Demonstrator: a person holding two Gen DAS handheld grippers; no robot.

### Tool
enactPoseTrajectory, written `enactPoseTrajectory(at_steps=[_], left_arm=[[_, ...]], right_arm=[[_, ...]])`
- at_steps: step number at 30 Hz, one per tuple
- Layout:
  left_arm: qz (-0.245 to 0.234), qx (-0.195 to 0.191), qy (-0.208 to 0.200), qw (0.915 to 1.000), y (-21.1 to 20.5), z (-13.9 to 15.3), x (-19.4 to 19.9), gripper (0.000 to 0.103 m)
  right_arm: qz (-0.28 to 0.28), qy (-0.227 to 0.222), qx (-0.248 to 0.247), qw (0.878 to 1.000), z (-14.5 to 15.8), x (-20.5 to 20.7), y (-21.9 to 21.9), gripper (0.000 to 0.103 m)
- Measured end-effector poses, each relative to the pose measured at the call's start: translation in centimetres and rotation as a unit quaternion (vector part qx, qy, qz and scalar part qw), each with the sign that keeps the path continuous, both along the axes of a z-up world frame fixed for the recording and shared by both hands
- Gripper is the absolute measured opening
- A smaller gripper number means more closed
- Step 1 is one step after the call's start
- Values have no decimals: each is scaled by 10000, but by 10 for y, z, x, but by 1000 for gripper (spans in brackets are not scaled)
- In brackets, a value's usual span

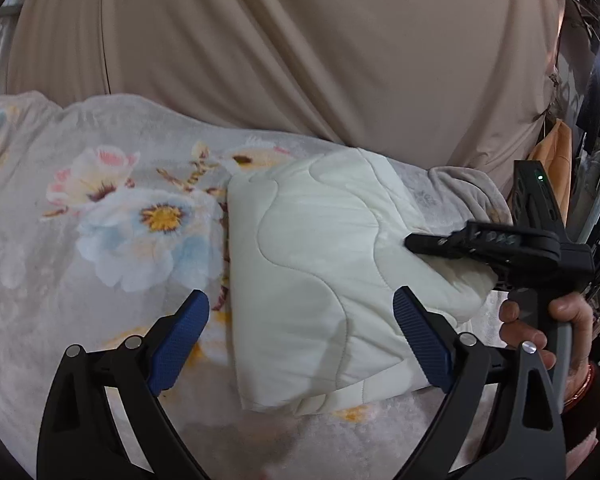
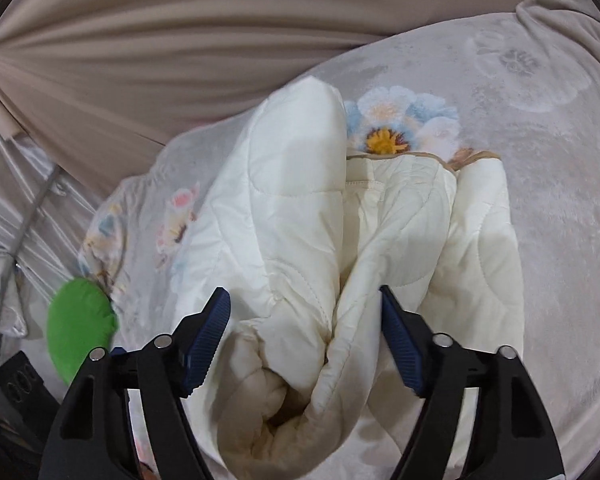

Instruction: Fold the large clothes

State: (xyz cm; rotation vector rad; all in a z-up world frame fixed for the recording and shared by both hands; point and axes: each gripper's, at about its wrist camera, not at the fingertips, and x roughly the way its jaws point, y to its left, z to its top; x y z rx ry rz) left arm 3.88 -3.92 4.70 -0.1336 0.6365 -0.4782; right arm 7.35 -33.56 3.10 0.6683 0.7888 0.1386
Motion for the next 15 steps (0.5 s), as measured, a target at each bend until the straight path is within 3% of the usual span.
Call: enactPoseTrajectory(at_steps=[1,2,5,7,9,11,15], left_arm=[[-40,-46,69,10000,-2,-1,1,90],[-87,-95,109,9999,-4,-1,-1,90],[-210,-150,10,9997,-10,6,-6,90],[-350,-116,-53,9993,-20,8,-8,90],[-491,32,-33,9988,-36,4,-7,90],[-600,264,64,9978,-56,-9,-2,89],[-470,670,320,9961,-84,-43,12,88]], right_arm=[[64,-109,29,9999,2,-4,0,31],[98,-318,110,9994,8,-12,-3,22],[191,-1256,314,9914,32,-57,-16,15],[69,-1453,245,9891,26,-81,-30,13],[-306,-958,-47,9949,-7,-83,-47,13],[-498,-483,225,9973,-58,-77,-66,12],[-538,-496,839,9938,-92,-77,-82,15]])
